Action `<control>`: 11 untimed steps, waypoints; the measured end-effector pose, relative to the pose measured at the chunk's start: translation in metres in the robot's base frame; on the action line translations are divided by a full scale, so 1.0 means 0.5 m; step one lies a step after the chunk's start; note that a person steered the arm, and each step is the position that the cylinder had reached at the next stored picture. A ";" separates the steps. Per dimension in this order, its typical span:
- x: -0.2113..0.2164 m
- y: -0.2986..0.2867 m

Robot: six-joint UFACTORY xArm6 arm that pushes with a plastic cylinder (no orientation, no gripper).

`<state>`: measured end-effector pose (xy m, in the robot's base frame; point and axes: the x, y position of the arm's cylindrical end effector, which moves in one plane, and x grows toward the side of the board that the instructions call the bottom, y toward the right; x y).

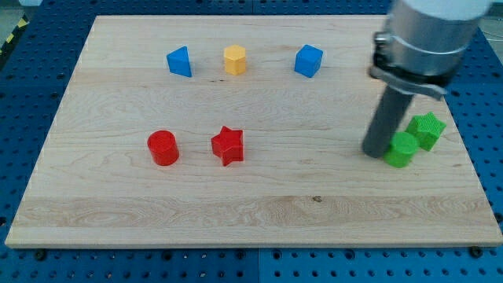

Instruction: Push the red star vertical to the blue cube

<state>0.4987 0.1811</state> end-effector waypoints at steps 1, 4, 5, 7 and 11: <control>0.000 0.047; -0.040 -0.145; -0.080 -0.272; -0.069 -0.476; 0.015 -0.590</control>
